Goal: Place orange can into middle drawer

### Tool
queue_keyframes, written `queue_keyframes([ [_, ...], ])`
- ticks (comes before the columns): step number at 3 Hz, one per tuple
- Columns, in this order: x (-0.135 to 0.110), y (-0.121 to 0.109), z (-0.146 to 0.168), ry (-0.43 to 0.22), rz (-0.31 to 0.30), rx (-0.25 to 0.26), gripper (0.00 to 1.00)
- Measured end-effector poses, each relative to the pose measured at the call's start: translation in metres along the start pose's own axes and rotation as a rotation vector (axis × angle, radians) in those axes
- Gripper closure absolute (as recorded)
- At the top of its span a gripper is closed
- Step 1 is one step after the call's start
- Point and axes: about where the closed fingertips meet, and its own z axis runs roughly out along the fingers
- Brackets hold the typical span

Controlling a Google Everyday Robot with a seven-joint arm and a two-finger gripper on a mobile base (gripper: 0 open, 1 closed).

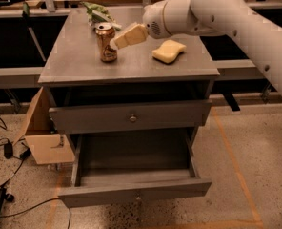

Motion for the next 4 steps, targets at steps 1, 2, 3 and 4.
queue_keyframes([
  [1,0.000,-0.005,0.042,-0.041,0.035,-0.024,0.00],
  [2,0.007,-0.002,0.081,-0.058,0.044,-0.050,0.00],
  [3,0.005,0.002,0.109,-0.087,0.032,-0.075,0.17],
  [4,0.002,0.008,0.123,-0.117,0.008,-0.105,0.41],
])
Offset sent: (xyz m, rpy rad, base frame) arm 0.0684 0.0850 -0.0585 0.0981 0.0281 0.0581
